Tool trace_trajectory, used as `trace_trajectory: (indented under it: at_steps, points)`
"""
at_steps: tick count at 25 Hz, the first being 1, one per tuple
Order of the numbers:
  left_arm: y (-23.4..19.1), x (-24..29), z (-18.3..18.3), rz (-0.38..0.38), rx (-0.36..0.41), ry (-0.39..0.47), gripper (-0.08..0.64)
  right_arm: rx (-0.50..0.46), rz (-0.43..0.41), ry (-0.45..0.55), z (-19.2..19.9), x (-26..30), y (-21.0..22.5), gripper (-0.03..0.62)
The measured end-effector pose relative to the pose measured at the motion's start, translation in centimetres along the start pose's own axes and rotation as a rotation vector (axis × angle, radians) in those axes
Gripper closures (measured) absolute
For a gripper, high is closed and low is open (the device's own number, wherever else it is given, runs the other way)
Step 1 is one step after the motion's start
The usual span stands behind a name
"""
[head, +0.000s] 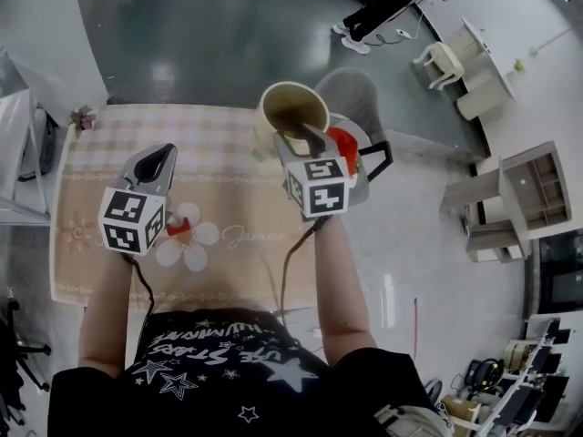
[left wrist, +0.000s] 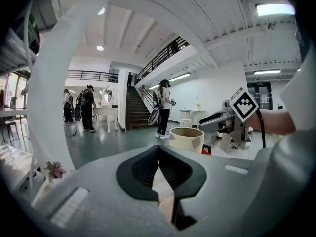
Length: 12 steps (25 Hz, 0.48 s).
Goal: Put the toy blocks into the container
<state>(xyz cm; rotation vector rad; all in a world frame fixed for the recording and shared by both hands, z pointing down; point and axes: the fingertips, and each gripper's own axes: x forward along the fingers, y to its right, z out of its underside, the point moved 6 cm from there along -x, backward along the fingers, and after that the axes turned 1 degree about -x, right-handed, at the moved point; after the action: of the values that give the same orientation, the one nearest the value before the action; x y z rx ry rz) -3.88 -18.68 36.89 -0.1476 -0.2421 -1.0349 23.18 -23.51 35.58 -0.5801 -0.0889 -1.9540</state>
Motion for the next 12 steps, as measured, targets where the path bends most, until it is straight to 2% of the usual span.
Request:
trace_trajectory:
  at_steps: [4, 8, 10, 12]
  points:
    - [-1.1, -2.6, 1.1, -0.020, -0.016, -0.005, 0.549, 0.025, -0.042, 0.029, -0.7, -0.7, -2.8, 0.390]
    - [-2.2, -5.3, 2.6, -0.044, -0.041, -0.020, 0.549, 0.005, -0.066, 0.033, -0.9, -1.0, -5.8, 0.391]
    - [-2.8, -6.5, 3.2, -0.056, -0.051, -0.027, 0.550, 0.004, -0.078, 0.033, -0.8, -1.1, -7.2, 0.428]
    - [-3.2, -7.6, 3.8, -0.068, -0.061, -0.033, 0.549, 0.004, -0.093, 0.026, -0.5, -1.2, -8.6, 0.434]
